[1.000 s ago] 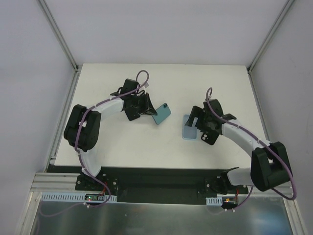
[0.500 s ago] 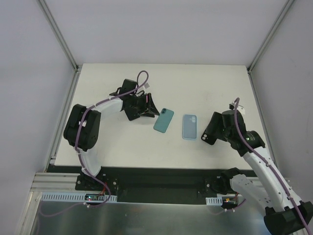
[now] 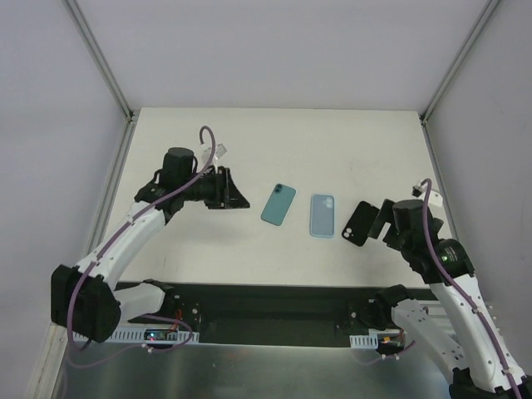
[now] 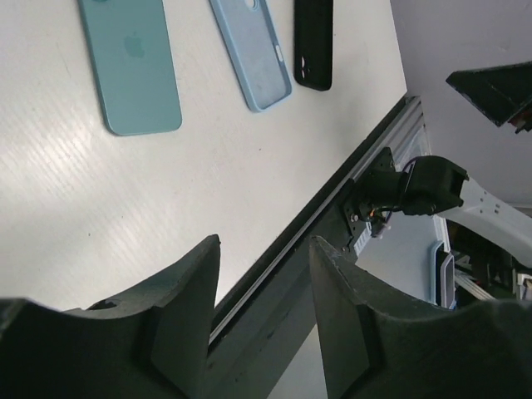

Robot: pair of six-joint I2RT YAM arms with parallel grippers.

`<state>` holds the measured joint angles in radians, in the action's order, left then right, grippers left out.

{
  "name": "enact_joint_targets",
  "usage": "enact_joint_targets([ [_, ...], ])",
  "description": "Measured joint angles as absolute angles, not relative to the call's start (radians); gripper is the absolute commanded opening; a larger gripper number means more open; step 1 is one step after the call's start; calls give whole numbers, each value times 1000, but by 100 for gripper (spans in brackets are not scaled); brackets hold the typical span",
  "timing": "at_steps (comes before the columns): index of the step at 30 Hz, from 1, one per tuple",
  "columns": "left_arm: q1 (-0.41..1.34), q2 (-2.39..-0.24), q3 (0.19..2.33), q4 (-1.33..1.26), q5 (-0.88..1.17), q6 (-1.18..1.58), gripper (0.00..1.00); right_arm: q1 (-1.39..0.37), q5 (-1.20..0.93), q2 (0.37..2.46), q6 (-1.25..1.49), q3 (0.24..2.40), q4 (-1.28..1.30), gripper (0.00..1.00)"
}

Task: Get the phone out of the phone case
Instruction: Reset both arms

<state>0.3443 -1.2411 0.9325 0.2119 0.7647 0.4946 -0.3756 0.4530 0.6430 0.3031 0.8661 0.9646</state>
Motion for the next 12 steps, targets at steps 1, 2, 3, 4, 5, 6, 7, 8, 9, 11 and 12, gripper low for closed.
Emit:
enact_joint_targets([
  [1, 340, -1188, 912, 235, 749, 480, 46, -376, 463, 636, 302, 866, 973, 96],
  [2, 338, -1143, 897, 260, 741, 469, 48, -376, 470, 630, 302, 866, 981, 96],
  [3, 337, -1110, 886, 277, 730, 461, 49, -376, 476, 628, 302, 866, 985, 96],
  [4, 336, -1068, 874, 297, 717, 451, 51, -376, 484, 625, 302, 866, 990, 96],
  [5, 336, -1028, 861, 317, 699, 445, 54, -376, 490, 624, 302, 866, 994, 96],
  [6, 335, -989, 849, 333, 688, 438, 55, -376, 494, 624, 302, 866, 997, 96],
  [7, 333, -941, 831, 352, 668, 430, 56, -376, 497, 624, 302, 866, 1000, 96],
  [8, 332, -911, 820, 365, 654, 426, 58, -376, 500, 624, 302, 866, 1001, 96],
  [9, 332, -878, 807, 375, 639, 424, 59, -376, 502, 624, 302, 866, 1001, 96],
  [11, 332, -820, 775, 398, 608, 421, 59, -376, 509, 622, 302, 866, 1002, 96],
  [12, 332, -803, 762, 410, 595, 420, 59, -376, 511, 621, 302, 866, 1002, 96],
])
